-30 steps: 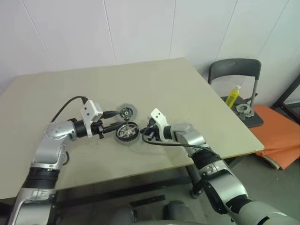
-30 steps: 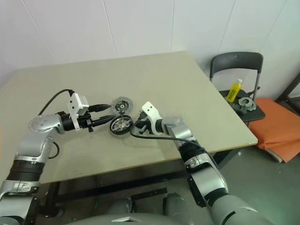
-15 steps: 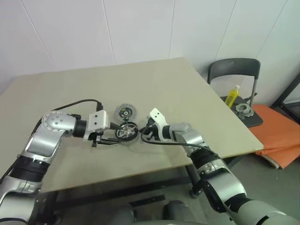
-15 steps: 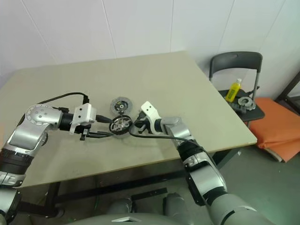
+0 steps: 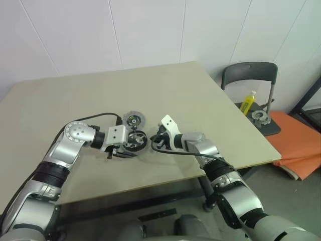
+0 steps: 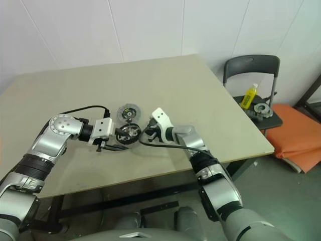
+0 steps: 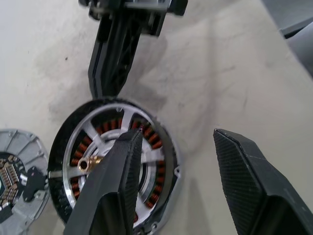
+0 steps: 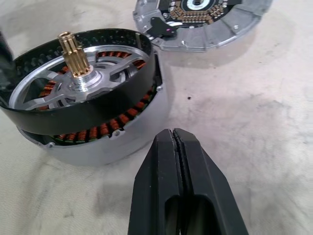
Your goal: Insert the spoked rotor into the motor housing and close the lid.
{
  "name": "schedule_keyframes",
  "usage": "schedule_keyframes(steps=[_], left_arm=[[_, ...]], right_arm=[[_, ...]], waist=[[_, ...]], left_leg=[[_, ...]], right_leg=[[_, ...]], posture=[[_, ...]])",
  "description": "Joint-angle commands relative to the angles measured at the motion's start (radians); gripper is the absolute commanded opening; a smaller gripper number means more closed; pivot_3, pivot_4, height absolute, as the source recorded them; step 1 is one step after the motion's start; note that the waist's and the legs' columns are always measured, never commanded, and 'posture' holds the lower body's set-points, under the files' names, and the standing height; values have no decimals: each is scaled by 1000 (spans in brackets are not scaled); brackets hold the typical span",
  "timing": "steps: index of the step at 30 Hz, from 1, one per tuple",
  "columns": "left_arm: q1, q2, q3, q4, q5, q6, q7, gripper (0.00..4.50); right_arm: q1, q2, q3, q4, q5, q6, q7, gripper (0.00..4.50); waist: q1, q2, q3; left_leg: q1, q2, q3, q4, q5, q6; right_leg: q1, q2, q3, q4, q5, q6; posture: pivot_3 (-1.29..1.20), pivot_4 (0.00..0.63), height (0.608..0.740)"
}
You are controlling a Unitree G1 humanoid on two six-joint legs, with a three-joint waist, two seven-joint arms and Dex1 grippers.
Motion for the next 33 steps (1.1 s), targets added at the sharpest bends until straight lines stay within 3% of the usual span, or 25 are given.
schedule_keyframes(steps=[1,14,21,22,27,33], left_arm=[[-42,-5,-4,35,32,-49,0,2481],[-40,-42,5,113,54,-100,2,2481],[-38,-55,21,110,38,-72,0,193],[-37,-55,22,110,39,-72,0,40],[-36,-57,26,121,51,-74,24,40],[-49,-76,102,75,-76,79,16,40]], right_arm=[[-11,10,-20,-44,17,-9,-10,32],[-11,11,-25,-40,19,-19,-28,32],[-10,12,-22,-35,16,-26,-33,0],[-10,12,-22,-36,16,-26,-33,0],[-14,12,-24,-30,17,-29,-36,0],[-15,13,-22,-22,16,-30,-33,0]], waist=[[0,0,0],[0,0,0],[0,0,0],[0,0,0],[0,0,0],[-1,0,0]], left_leg=[[0,0,0,0,0,0],[1,0,0,0,0,0],[1,0,0,0,0,0],[1,0,0,0,0,0],[1,0,0,0,0,0],[1,0,0,1,0,0]], right_leg=[[0,0,0,1,0,0],[0,1,1,2,0,0],[0,1,1,2,0,0],[0,1,1,2,0,0],[0,1,1,2,0,0],[0,1,1,2,0,0]], posture=[[0,0,740],[0,0,740],[0,0,740],[0,0,740],[0,0,740],[0,0,740]])
